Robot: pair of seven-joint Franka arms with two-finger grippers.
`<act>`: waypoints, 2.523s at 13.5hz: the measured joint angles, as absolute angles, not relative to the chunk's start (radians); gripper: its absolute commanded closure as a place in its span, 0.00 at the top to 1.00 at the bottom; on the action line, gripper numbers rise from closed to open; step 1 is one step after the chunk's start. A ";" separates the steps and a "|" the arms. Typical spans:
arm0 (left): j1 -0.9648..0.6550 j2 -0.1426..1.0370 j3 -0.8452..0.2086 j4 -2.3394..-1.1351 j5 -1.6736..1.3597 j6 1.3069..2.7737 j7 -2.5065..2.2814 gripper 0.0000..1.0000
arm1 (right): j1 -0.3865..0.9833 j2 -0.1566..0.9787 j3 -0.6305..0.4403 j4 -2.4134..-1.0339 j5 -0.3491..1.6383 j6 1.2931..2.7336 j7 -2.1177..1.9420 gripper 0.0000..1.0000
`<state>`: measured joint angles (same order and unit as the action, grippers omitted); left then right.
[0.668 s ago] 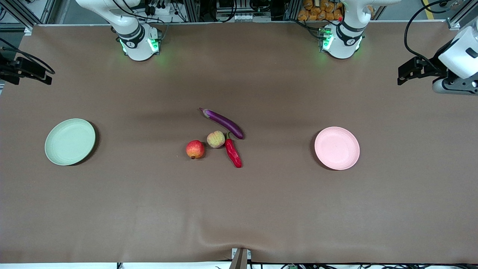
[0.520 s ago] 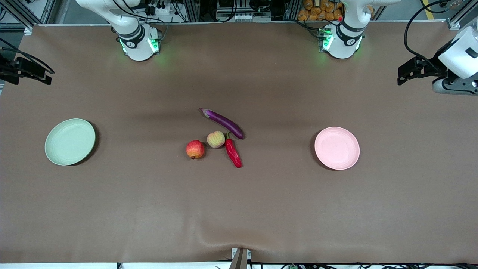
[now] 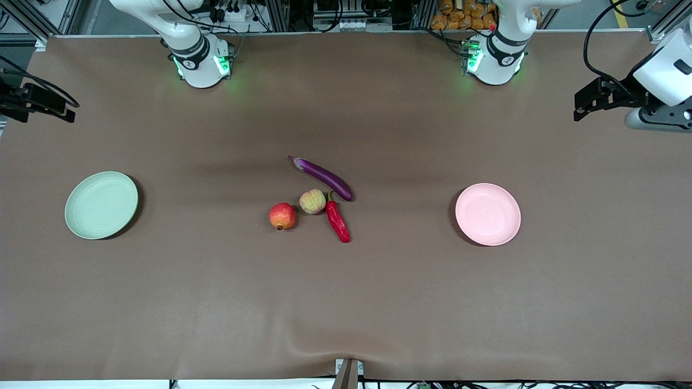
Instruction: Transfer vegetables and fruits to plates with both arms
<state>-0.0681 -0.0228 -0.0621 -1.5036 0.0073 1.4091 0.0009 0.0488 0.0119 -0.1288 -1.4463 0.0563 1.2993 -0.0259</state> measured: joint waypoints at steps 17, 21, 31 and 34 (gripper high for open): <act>-0.334 0.247 -0.087 -1.413 -0.235 1.591 -0.693 1.00 | 0.033 0.022 -0.135 -1.448 0.057 1.285 -0.026 1.00; -0.534 0.367 -0.089 -1.405 -0.236 1.807 -1.072 1.00 | 0.032 0.024 -0.135 -1.448 0.057 1.284 -0.026 1.00; -0.873 0.662 -0.076 -1.396 -0.109 2.253 -1.866 1.00 | 0.029 0.032 -0.136 -1.448 0.057 1.276 -0.026 1.00; -0.924 0.733 -0.067 -1.395 -0.057 2.311 -2.040 1.00 | 0.028 0.033 -0.136 -1.448 0.057 1.275 -0.026 1.00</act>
<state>-0.9243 0.7333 -0.0674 -1.3947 -0.0569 2.3108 -2.0402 0.0278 0.0333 -0.1355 -1.4479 0.0570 1.2755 -0.0259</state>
